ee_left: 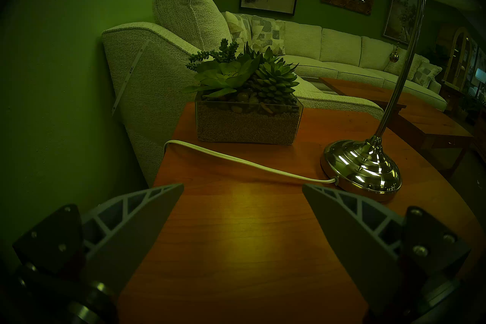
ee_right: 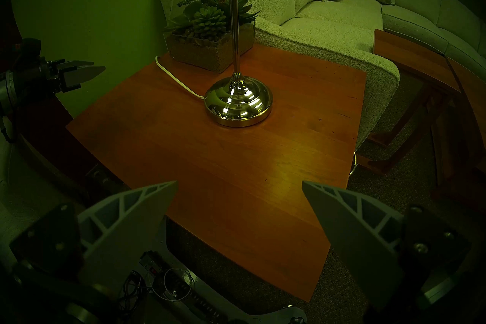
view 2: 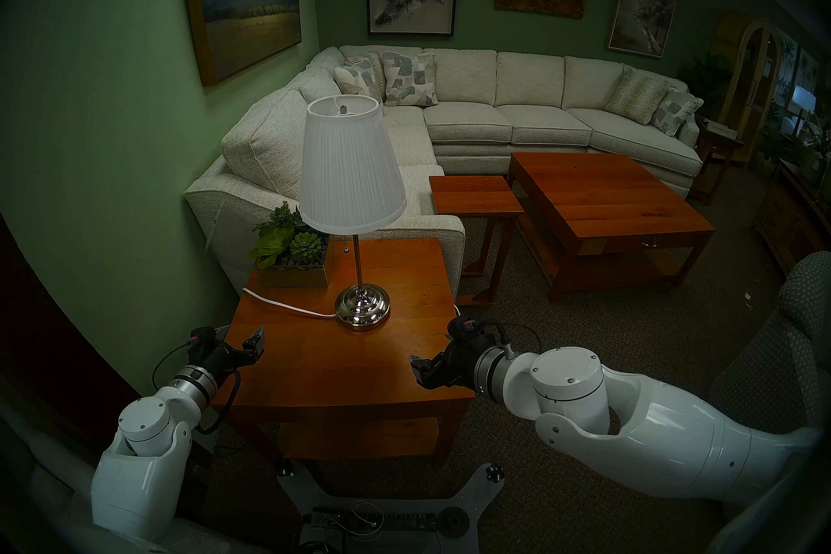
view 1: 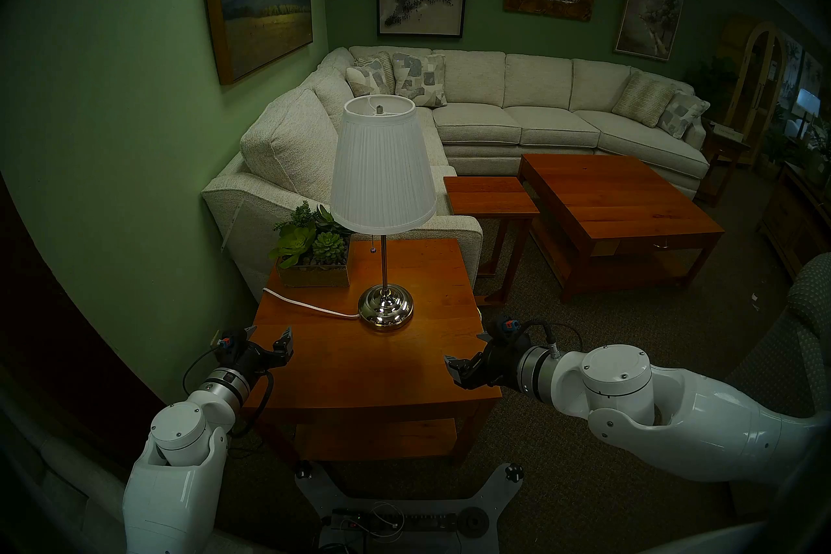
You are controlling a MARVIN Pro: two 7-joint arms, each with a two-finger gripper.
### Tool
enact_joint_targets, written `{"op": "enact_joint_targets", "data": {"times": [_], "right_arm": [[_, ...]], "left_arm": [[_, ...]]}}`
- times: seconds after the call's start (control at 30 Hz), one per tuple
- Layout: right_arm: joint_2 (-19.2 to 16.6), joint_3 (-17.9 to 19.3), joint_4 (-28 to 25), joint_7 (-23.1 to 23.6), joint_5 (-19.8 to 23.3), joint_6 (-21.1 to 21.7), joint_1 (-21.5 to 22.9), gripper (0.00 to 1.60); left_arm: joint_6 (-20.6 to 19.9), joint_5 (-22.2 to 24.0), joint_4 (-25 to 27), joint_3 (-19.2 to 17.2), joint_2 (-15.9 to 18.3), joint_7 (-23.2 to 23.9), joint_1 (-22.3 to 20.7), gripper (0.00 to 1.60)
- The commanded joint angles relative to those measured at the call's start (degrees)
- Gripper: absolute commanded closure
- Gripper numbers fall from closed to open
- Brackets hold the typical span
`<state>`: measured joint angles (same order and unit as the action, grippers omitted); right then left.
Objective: Pull on string to turn on lamp
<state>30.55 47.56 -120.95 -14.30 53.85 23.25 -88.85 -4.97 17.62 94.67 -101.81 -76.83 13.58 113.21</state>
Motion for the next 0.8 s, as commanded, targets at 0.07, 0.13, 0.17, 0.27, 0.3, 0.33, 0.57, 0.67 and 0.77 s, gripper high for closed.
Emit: {"op": "enact_joint_targets", "data": {"times": [0.07,0.13,0.17,0.27,0.3,0.33,0.57,0.67,0.77], "right_arm": [[0.0,0.7,-1.0,0.0,0.0,-0.3,0.8,0.00],[0.0,0.7,-1.0,0.0,0.0,-0.3,0.8,0.00],[0.0,0.7,-1.0,0.0,0.0,-0.3,0.8,0.00],[0.0,0.7,-1.0,0.0,0.0,-0.3,0.8,0.00],[0.0,0.7,-1.0,0.0,0.0,-0.3,0.8,0.00],[0.0,0.7,-1.0,0.0,0.0,-0.3,0.8,0.00],[0.0,0.7,-1.0,0.0,0.0,-0.3,0.8,0.00],[0.0,0.7,-0.9,0.0,0.0,-0.3,0.8,0.00],[0.0,0.6,-0.9,0.0,0.0,-0.3,0.8,0.00]], "left_arm": [[1.2,-0.6,3.9,0.9,0.7,0.9,-0.9,0.00],[1.4,-0.9,4.2,1.3,0.7,0.9,-1.6,0.00],[1.3,-0.9,4.4,1.4,0.7,0.9,-1.7,0.00],[1.1,-1.0,4.8,1.8,0.6,0.9,-2.4,0.00],[1.1,-1.4,4.5,2.4,0.6,0.9,-2.9,0.00],[1.1,-1.5,4.4,2.7,0.5,0.7,-3.1,0.00],[1.6,-2.3,4.0,4.5,0.6,1.2,-4.8,0.00],[1.6,-2.8,3.4,5.4,0.1,0.7,-6.8,0.00],[1.8,-3.1,2.6,6.1,0.0,0.2,-8.5,0.00]]}}
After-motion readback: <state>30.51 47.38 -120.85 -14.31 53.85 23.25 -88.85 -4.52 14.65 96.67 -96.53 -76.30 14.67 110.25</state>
